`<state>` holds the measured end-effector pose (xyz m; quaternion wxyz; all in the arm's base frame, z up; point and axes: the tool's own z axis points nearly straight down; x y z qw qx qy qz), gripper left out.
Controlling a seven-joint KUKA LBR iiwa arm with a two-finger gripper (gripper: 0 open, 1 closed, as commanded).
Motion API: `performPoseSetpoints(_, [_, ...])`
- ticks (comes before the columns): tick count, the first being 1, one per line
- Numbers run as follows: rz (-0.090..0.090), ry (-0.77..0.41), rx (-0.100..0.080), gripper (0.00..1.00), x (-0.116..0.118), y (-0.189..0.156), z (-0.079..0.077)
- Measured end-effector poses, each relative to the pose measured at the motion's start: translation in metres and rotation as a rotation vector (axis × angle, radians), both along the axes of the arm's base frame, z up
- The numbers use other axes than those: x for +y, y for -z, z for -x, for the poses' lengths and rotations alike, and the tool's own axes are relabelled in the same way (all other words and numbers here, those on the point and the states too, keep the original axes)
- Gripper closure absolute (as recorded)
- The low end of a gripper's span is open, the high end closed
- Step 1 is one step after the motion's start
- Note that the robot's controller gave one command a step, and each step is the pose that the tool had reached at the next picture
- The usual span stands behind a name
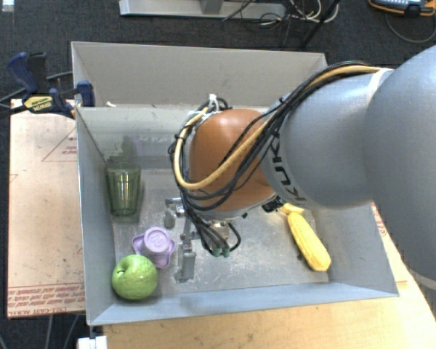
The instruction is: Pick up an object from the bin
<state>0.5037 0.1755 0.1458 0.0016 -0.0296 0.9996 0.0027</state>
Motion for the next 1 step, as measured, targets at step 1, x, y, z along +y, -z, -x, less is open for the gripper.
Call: performPoseSetpoints(1, [0.008, 0.011, 0.004, 0.0, -0.0123, 0.0324, -0.0272])
